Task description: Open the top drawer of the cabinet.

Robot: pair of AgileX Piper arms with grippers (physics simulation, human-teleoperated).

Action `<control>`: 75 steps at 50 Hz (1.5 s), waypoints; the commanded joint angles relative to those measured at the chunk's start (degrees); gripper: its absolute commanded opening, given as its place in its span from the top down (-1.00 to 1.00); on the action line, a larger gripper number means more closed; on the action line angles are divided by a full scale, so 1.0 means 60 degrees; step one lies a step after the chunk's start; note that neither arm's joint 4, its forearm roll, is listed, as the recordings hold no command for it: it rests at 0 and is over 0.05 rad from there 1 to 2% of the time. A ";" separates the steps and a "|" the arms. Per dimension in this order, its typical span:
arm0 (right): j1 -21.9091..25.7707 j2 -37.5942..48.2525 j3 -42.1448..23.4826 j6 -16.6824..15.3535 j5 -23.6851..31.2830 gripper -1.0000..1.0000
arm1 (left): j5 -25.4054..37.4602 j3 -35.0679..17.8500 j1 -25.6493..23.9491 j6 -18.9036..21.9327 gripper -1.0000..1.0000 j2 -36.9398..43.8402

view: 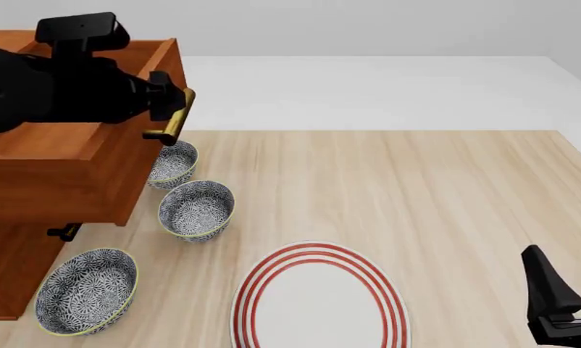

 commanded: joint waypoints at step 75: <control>0.0002 -0.0075 -0.0017 -0.0002 0.0090 -1.00 | 0.2643 -0.1895 -0.0303 0.0740 -1.00 -0.0287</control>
